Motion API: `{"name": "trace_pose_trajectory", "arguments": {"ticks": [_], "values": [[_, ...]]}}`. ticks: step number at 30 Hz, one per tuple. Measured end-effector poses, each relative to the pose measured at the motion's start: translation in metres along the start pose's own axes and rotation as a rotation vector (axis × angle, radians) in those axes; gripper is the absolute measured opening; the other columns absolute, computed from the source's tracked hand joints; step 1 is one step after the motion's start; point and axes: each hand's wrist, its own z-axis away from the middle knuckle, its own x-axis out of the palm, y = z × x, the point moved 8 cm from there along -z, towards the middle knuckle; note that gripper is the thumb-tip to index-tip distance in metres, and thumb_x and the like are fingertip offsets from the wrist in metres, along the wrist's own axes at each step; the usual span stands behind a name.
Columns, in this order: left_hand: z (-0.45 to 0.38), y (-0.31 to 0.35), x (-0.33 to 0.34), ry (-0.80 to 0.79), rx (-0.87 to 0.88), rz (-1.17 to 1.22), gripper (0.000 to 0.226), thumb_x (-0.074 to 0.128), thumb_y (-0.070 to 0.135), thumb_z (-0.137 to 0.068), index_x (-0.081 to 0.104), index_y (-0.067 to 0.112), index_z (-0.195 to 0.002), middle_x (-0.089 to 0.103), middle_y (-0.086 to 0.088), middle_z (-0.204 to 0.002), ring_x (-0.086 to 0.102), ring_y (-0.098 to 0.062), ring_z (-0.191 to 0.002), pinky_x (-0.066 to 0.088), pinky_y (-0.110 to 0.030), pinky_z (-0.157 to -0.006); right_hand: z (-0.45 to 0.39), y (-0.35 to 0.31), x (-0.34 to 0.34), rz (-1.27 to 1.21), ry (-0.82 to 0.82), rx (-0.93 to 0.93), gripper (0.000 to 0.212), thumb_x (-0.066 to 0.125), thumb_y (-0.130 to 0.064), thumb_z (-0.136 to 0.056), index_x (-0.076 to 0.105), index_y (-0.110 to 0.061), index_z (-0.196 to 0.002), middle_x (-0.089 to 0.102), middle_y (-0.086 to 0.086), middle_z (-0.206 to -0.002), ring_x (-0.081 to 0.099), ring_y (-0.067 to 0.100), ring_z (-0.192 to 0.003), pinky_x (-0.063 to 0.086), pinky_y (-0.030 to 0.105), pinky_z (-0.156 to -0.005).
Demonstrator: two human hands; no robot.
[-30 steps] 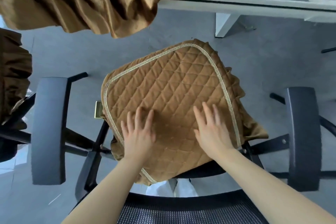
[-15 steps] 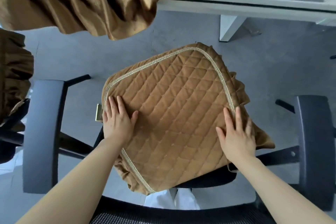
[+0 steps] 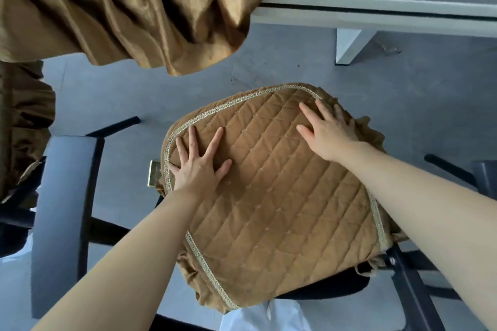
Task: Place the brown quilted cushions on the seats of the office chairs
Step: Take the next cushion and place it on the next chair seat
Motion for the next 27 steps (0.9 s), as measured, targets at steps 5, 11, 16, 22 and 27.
{"name": "trace_pose_trajectory", "arguments": {"ticks": [5,11,16,22,27], "values": [[-0.002,-0.008,-0.004,-0.025,-0.004,0.087,0.081,0.044,0.068,-0.089,-0.011,0.055,-0.148,-0.017,0.006,-0.164,-0.012,-0.030,-0.151,0.014,-0.065,-0.115,0.003,-0.001,0.000,0.015,0.017,-0.017,0.061,0.017,-0.064,-0.095,-0.002,-0.048,-0.150,-0.010,-0.007,-0.163,-0.007,0.033,-0.149,0.006,0.062,-0.115],[0.012,-0.042,-0.017,-0.150,-0.371,0.220,0.088,0.055,0.046,-0.088,0.004,0.027,-0.157,0.000,0.002,-0.165,0.007,-0.027,-0.151,0.025,-0.051,-0.117,0.030,-0.011,-0.025,-0.026,0.009,0.017,0.055,0.041,-0.031,-0.099,0.024,-0.022,-0.150,0.006,0.003,-0.162,0.012,0.032,-0.147,0.025,0.046,-0.116],[0.066,-0.030,-0.032,-0.287,-0.415,0.321,0.090,0.041,0.063,-0.069,0.047,0.005,-0.137,0.048,-0.019,-0.143,0.047,-0.041,-0.128,0.045,-0.053,-0.101,0.096,-0.040,-0.053,-0.173,-0.035,0.036,0.050,0.043,-0.029,-0.097,0.038,-0.010,-0.143,0.029,0.008,-0.154,0.034,0.028,-0.139,0.034,0.042,-0.110],[0.142,0.021,-0.115,-0.137,-0.218,0.641,0.057,0.055,0.027,-0.095,0.038,0.015,-0.148,0.049,-0.004,-0.145,0.055,-0.021,-0.123,0.044,-0.033,-0.102,0.192,-0.095,-0.120,-0.414,0.064,-0.128,0.042,0.045,-0.030,-0.100,0.049,-0.017,-0.139,0.039,-0.001,-0.151,0.041,0.019,-0.135,0.030,0.031,-0.112],[0.161,0.004,-0.223,0.160,-0.110,0.797,0.034,0.059,0.021,-0.095,0.058,0.020,-0.129,0.062,0.008,-0.119,0.057,-0.010,-0.115,0.043,-0.027,-0.097,0.218,-0.124,-0.214,-0.584,0.250,-0.164,0.032,0.050,-0.022,-0.097,0.059,-0.016,-0.127,0.059,0.001,-0.131,0.054,0.017,-0.120,0.037,0.027,-0.103]]}}
